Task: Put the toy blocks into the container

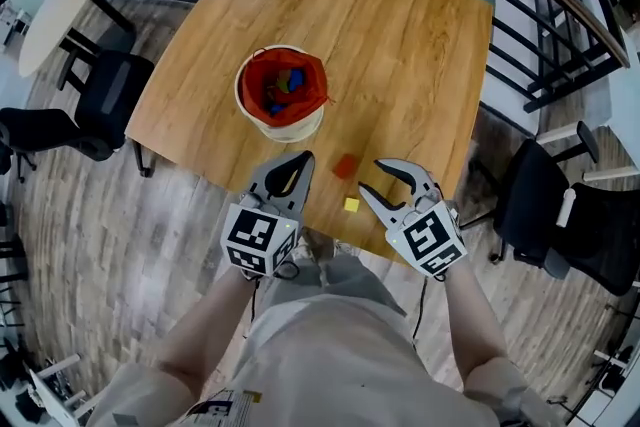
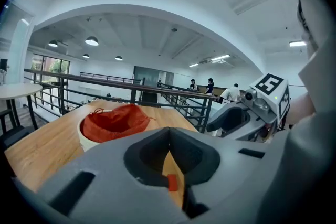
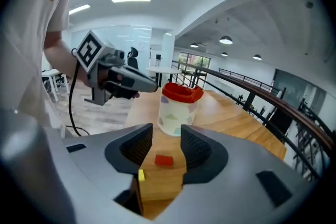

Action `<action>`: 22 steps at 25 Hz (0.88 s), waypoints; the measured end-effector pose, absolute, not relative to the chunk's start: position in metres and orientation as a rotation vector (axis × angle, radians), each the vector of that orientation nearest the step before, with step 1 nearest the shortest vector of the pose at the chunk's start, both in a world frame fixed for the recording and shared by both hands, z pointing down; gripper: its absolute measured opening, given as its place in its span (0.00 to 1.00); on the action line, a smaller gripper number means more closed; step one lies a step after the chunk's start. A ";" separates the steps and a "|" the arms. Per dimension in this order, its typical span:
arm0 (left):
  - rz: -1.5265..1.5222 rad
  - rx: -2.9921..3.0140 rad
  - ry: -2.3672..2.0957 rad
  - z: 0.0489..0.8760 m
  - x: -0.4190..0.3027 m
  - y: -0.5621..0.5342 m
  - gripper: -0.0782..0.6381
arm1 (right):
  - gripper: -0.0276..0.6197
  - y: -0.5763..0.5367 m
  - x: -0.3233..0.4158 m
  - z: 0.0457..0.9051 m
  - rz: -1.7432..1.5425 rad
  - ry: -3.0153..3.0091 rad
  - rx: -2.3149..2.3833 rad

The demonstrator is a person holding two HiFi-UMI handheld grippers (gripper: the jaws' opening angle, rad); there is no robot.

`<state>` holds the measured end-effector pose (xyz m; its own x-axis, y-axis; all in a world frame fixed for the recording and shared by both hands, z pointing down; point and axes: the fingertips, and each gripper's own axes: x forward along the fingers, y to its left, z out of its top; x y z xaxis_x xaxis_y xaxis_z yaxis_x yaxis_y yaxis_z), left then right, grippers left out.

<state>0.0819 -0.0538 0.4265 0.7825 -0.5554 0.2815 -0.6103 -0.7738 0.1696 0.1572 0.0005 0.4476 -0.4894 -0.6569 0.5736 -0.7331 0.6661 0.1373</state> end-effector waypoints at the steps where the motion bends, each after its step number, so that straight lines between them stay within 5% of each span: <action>1: 0.311 2.702 -0.898 0.432 0.083 -0.055 0.13 | 0.29 0.003 0.155 0.456 0.154 -2.263 1.035; 22: 0.677 2.514 -0.746 0.582 0.089 -0.047 0.13 | 0.36 0.041 0.134 0.624 0.340 -2.101 0.679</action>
<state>0.0888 -0.0470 0.5824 0.7364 -0.3827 0.5579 -0.5924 -0.7631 0.2584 0.1336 0.0409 0.6239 -0.4667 -0.3418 0.8157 -0.5818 0.8133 0.0079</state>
